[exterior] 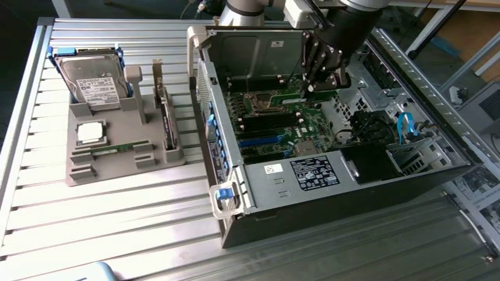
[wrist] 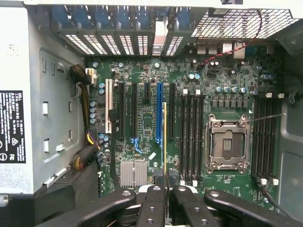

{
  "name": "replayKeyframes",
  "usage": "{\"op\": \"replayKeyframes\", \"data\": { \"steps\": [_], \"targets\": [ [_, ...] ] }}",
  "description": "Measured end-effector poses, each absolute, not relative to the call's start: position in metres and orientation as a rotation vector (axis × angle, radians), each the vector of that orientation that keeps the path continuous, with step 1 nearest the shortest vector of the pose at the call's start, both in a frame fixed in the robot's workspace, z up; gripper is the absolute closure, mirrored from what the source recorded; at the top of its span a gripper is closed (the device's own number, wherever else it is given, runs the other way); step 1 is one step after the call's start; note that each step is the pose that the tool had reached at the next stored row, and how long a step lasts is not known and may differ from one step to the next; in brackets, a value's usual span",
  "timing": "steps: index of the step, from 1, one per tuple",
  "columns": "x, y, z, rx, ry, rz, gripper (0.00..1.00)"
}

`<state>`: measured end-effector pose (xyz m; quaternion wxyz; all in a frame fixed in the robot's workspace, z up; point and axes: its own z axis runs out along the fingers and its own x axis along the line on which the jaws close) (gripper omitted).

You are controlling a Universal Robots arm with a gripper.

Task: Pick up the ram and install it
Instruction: 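Insert the ram into the slot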

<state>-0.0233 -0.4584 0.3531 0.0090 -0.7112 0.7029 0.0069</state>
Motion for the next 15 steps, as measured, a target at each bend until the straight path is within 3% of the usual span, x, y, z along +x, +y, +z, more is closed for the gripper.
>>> {"op": "replayKeyframes", "data": {
  "steps": [15],
  "targets": [
    [-0.026, -0.458, 0.341, -2.222, 2.196, 0.021, 0.88]
  ]
}}
